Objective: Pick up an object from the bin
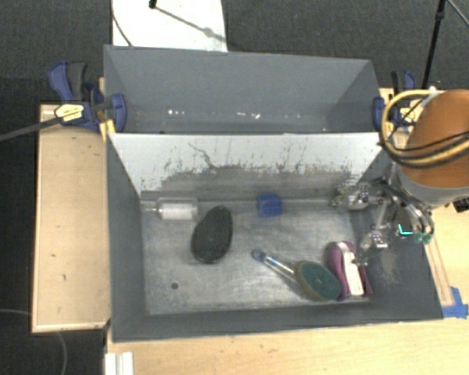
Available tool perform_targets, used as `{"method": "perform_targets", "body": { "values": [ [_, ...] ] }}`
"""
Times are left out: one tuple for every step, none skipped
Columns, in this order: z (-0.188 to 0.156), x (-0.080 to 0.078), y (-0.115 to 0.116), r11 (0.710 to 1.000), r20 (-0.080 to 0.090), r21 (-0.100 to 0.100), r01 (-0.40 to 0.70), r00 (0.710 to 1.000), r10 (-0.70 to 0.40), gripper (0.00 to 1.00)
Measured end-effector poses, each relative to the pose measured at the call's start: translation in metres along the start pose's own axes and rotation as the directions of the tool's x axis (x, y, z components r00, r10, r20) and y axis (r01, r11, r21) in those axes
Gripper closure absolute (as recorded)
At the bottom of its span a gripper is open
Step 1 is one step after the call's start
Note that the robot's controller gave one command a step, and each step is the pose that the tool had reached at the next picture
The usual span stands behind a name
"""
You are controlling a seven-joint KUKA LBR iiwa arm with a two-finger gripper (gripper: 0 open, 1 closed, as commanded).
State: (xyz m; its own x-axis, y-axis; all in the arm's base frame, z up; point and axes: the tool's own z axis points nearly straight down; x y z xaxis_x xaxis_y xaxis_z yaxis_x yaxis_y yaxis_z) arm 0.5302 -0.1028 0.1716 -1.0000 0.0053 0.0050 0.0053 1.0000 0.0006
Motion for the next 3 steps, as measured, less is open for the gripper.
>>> {"method": "perform_targets", "body": {
  "values": [
    [0.098,0.039,0.038,0.973,0.014,0.005,0.232,0.973,-0.232,0.00],
    [0.097,0.040,0.037,0.972,0.004,0.005,0.234,0.972,-0.234,1.00],
    [-0.107,0.053,0.052,0.747,0.010,0.010,0.665,0.747,-0.665,1.00]
  ]
}}
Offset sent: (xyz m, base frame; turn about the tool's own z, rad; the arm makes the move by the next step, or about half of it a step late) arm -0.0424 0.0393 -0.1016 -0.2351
